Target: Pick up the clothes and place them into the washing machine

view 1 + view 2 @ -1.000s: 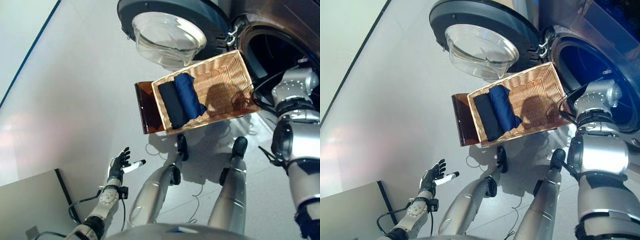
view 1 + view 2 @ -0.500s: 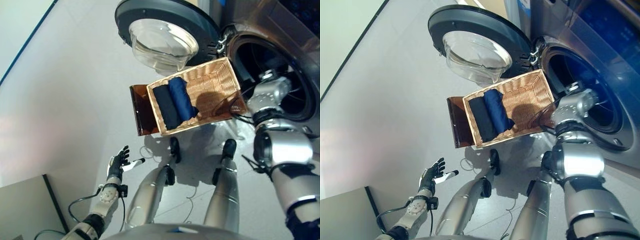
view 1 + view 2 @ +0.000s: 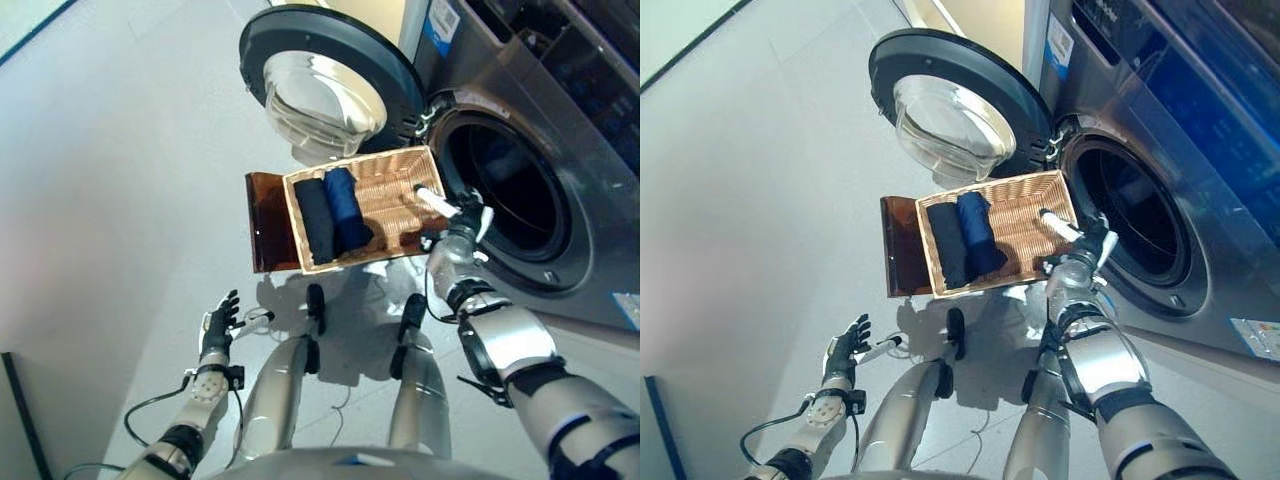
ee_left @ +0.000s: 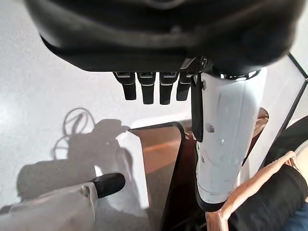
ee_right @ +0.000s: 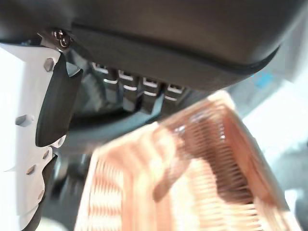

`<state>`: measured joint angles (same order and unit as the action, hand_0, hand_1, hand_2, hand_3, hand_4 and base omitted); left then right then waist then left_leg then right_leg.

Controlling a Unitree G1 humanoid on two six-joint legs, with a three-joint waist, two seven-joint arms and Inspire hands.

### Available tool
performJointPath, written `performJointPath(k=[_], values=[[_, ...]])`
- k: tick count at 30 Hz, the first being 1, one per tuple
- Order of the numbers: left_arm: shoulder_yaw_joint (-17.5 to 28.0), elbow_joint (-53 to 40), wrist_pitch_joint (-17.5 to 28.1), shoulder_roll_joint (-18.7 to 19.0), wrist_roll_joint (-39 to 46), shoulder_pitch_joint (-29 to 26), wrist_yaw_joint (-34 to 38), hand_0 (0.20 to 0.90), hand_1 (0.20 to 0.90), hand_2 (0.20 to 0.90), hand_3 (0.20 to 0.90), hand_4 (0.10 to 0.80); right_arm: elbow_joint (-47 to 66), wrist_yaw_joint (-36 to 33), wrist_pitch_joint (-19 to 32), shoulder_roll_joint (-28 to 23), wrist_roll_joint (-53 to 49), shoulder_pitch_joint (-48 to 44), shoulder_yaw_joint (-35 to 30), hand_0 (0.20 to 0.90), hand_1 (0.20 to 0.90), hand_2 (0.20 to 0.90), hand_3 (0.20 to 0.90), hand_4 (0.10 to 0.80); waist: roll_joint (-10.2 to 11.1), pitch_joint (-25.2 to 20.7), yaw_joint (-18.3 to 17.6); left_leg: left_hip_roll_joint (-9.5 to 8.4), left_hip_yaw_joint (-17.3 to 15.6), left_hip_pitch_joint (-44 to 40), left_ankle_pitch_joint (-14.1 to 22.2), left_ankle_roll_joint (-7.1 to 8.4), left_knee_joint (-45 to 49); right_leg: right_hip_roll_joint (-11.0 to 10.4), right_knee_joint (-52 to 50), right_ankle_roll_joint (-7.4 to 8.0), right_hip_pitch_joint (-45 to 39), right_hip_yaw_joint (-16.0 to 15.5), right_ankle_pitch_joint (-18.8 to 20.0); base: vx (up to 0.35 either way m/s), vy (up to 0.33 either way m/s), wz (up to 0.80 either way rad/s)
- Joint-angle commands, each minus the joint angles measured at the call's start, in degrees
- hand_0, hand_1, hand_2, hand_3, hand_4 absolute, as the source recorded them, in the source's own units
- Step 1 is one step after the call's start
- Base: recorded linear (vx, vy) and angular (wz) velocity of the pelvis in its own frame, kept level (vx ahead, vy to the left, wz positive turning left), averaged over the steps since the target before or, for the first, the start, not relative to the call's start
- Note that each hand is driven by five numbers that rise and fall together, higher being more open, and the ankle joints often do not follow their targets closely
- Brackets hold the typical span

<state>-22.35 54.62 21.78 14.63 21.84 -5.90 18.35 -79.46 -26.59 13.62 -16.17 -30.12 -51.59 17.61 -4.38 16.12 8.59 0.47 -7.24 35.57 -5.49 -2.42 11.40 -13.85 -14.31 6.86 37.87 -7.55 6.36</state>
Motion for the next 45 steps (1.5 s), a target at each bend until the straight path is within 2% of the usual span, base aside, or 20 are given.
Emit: performJointPath(k=[1,7,18,27,31,32,33,34,35,42,43,44,45], values=[[3.9,-1.2,3.0,5.0,-2.0,1.2,2.5,0.900,0.900,0.900,0.900,0.800,-0.4,-2.6,0.2,-1.6,6.7,-6.6,3.7,0.900,0.900,0.900,0.900,0.800,0.3,0.7,2.8,2.19,2.2,3.9,4.1,6.15,1.7,0.4,0.5,-2.16,-2.8,-2.3,-5.3,0.014,-0.006,0.20],[4.9,-2.8,2.5,6.3,-2.8,0.5,2.9,0.900,0.900,0.900,0.900,0.800,-3.8,-2.5,-2.1,-0.3,9.4,-10.2,6.1,0.900,0.900,0.900,0.900,0.800,1.4,1.4,4.3,1.95,3.1,4.8,4.2,6.11,2.2,0.3,0.4,-2.22,-3.1,-3.5,-5.7,0.019,0.001,0.17],[7.5,-18.9,2.7,8.8,-7.0,-0.7,5.9,0.900,0.900,0.900,0.900,0.800,-6.6,-3.9,-4.2,-1.3,9.9,-15.7,6.7,0.900,0.900,0.900,0.900,0.800,1.6,4.3,8.0,1.00,4.9,10.8,6.1,5.81,7.3,-0.4,-4.8,-3.02,0.1,-5.2,-8.5,0.018,-0.004,0.15],[8.7,-25.7,2.8,7.8,-8.5,-1.4,7.3,0.900,0.900,0.900,0.900,0.800,-8.6,-4.5,-5.6,-2.8,10.0,-17.7,6.0,0.900,0.900,0.900,0.900,0.800,-0.1,6.1,9.3,0.21,5.3,15.6,7.3,5.52,10.9,-1.0,-9.7,-3.54,4.4,-5.6,-10.7,0.001,0.028,0.12],[8.5,-28.7,2.8,7.6,-9.2,-1.4,7.5,0.900,0.900,0.900,0.900,0.800,-9.4,-4.7,-6.1,-4.2,10.3,-17.6,5.5,0.900,0.900,0.900,0.900,0.800,-1.4,6.6,9.8,-0.26,5.6,17.2,7.6,5.32,12.0,-1.5,-11.9,-3.56,6.0,-5.8,-11.5,-0.004,0.020,0.12],[8.5,-29.7,2.8,7.4,-9.7,-1.4,7.6,0.900,0.900,0.900,0.900,0.800,-10.3,-5.1,-6.7,-5.3,10.7,-17.3,4.7,0.900,0.900,0.900,0.900,0.800,-2.4,7.0,10.3,-0.76,5.6,18.1,7.7,5.26,12.7,-1.8,-13.6,-3.56,7.1,-5.6,-12.1,0.007,0.009,0.23],[8.4,-29.7,2.7,7.4,-9.8,-1.4,7.6,0.900,0.900,0.900,0.900,0.800,-10.3,-5.1,-6.8,-5.4,10.7,-17.2,4.7,0.538,0.538,0.538,0.538,0.541,-2.4,6.9,10.3,-0.79,5.6,18.2,7.8,5.25,12.8,-1.8,-13.7,-3.56,7.3,-5.6,-12.2,0.007,0.010,0.27],[8.4,-30.2,2.6,7.3,-10.2,-1.5,7.8,0.900,0.900,0.900,0.900,0.800,-10.8,-5.3,-7.2,-5.9,11.4,-17.1,4.7,0.477,0.477,0.477,0.477,0.498,-3.0,7.0,10.5,-1.01,5.7,18.8,7.8,5.20,13.2,-2.0,-14.7,-3.70,7.9,-5.4,-12.7,0.007,0.010,0.25],[8.2,-30.3,2.6,7.1,-10.5,-1.6,7.9,0.900,0.900,0.900,0.900,0.800,-11.1,-5.6,-7.5,-6.1,11.6,-16.8,4.3,0.200,0.200,0.200,0.200,0.300,-3.4,6.8,10.7,-1.17,5.6,19.1,7.8,5.15,13.3,-2.2,-15.3,-3.71,8.4,-5.4,-13.0,0.015,0.020,0.25],[6.4,-31.9,2.7,6.2,-12.3,1.6,7.5,0.900,0.900,0.900,0.900,0.800,-12.9,-6.2,-9.7,-9.2,15.0,-13.8,2.8,0.200,0.200,0.200,0.200,0.300,-7.3,4.6,12.4,-1.73,4.8,19.0,7.6,4.70,13.3,-4.0,-17.5,-3.61,10.0,-4.2,-13.5,0.032,0.044,0.06],[6.3,-31.9,2.7,6.2,-12.3,1.7,7.5,0.900,0.900,0.900,0.900,0.800,-12.9,-6.2,-9.7,-9.3,15.0,-13.7,2.8,0.200,0.200,0.200,0.200,0.300,-7.3,4.5,12.5,-1.71,4.8,19.0,7.6,4.70,13.3,-4.0,-17.5,-3.60,9.9,-4.2,-13.4,0.032,0.034,-0.03],[5.8,-32.2,2.8,6.1,-12.6,2.1,7.2,0.900,0.900,0.900,0.900,0.800,-13.3,-6.1,-10.1,-9.9,15.5,-12.9,2.2,0.200,0.200,0.200,0.200,0.300,-8.3,3.9,12.8,-1.94,4.4,18.2,7.5,4.63,12.6,-4.2,-16.9,-3.36,9.5,-3.8,-13.2,0.020,0.019,-0.05],[5.7,-32.2,2.8,6.1,-12.6,2.2,7.3,0.900,0.900,0.900,0.900,0.800,-13.3,-6.1,-10.2,-10.0,15.5,-12.8,2.2,0.200,0.200,0.200,0.200,0.300,-8.4,3.8,12.8,-1.93,4.4,18.1,7.4,4.62,12.5,-4.2,-16.8,-3.35,9.4,-3.8,-13.1,0.035,0.028,-0.04]])
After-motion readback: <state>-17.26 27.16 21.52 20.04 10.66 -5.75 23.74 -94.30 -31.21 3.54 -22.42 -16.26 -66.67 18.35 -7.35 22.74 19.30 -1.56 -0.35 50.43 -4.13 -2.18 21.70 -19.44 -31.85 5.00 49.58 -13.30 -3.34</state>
